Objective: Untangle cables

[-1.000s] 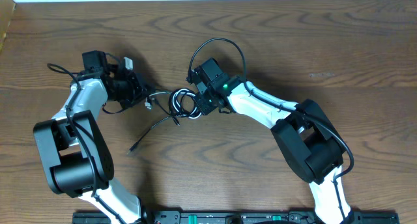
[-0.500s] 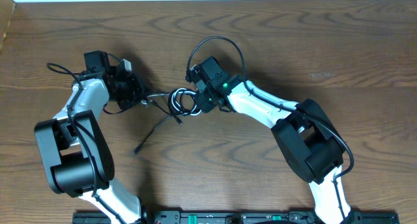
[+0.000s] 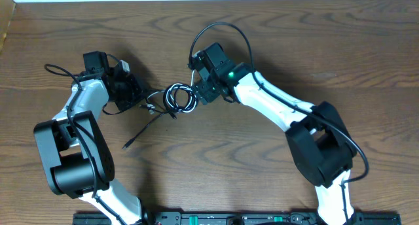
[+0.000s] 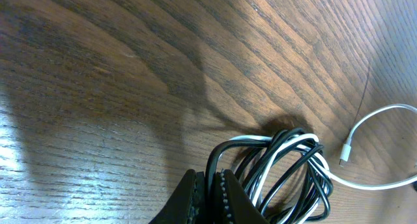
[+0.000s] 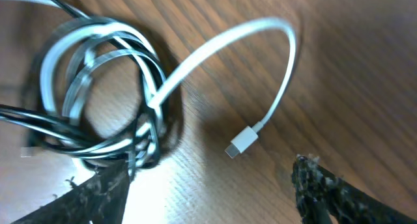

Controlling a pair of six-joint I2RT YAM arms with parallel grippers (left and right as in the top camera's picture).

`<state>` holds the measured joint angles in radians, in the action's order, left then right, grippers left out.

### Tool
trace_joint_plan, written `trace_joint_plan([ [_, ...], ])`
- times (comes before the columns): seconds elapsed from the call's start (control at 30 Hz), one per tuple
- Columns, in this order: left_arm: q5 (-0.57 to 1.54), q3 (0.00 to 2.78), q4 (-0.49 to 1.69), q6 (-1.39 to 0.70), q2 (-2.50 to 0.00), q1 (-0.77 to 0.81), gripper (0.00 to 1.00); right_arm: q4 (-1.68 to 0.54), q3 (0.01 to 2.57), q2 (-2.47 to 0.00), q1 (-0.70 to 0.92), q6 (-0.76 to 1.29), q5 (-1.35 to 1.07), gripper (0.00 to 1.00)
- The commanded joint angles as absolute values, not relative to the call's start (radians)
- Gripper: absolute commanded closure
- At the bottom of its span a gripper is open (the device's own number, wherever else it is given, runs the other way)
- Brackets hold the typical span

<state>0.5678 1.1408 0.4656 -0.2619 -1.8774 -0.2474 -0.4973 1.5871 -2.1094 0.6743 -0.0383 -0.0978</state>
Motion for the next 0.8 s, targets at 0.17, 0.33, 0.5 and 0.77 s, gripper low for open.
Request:
trace_joint_plan([
  [0.17, 0.547, 1.14, 0.45, -0.268, -1.857, -0.204, 0.91, -0.543, 1.605, -2.085, 0.667, -0.008, -0.194, 0.23],
  [0.33, 0.494, 1.14, 0.439, -0.268, -1.857, -0.165, 0.91, -0.554, 1.604, -2.142, 0.682, 0.056, -0.194, 0.33],
  [0.5, 0.464, 1.14, 0.428, -0.268, -1.857, -0.132, 0.91, -0.57, 1.601, -2.175, 0.683, 0.056, -0.194, 0.4],
  [0.77, 0.451, 1.14, 0.416, -0.268, -1.857, -0.094, 0.91, -0.576, 1.601, -2.211, 0.691, 0.093, -0.194, 0.49],
])
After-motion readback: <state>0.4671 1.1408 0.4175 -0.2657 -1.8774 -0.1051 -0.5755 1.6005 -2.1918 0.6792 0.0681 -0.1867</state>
